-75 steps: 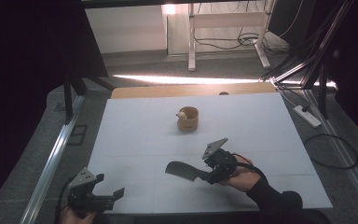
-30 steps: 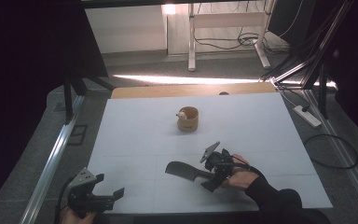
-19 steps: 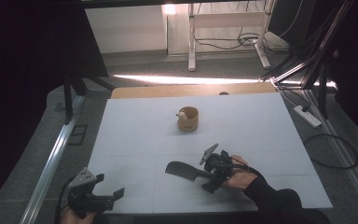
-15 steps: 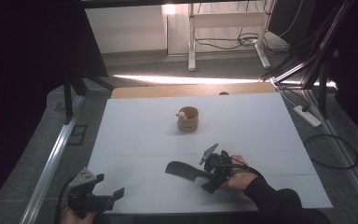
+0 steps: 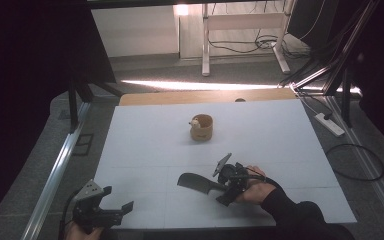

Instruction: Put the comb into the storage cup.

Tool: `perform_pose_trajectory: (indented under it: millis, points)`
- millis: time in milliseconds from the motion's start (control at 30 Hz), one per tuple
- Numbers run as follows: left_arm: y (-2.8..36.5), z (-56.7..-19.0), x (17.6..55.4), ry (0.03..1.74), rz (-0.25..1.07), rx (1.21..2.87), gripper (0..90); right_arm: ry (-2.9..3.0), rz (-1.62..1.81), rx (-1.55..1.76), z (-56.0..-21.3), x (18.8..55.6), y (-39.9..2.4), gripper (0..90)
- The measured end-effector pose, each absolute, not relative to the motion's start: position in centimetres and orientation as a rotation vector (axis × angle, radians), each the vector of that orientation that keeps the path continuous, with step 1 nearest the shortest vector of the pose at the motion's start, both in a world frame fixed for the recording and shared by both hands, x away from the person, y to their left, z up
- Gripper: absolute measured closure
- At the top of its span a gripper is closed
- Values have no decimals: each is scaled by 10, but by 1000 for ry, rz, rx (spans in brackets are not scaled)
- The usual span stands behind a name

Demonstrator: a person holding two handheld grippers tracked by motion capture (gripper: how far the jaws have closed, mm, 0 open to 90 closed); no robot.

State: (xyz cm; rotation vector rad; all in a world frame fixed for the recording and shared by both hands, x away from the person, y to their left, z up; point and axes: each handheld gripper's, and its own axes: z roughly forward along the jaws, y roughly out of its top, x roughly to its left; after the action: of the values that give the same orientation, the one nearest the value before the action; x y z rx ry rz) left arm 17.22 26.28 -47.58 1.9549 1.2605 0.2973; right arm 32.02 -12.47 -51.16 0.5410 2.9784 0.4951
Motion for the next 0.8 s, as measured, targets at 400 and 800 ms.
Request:
perform_pose_trajectory:
  millis: [400, 800]
  points:
    - [263, -476, 172, 1260, 298, 1956, 40, 2991, 513, 506, -503, 321, -125, 546]
    - [263, -476, 172, 1262, 298, 1950, 38, 2969, 529, 461, -502, 316, -125, 728]
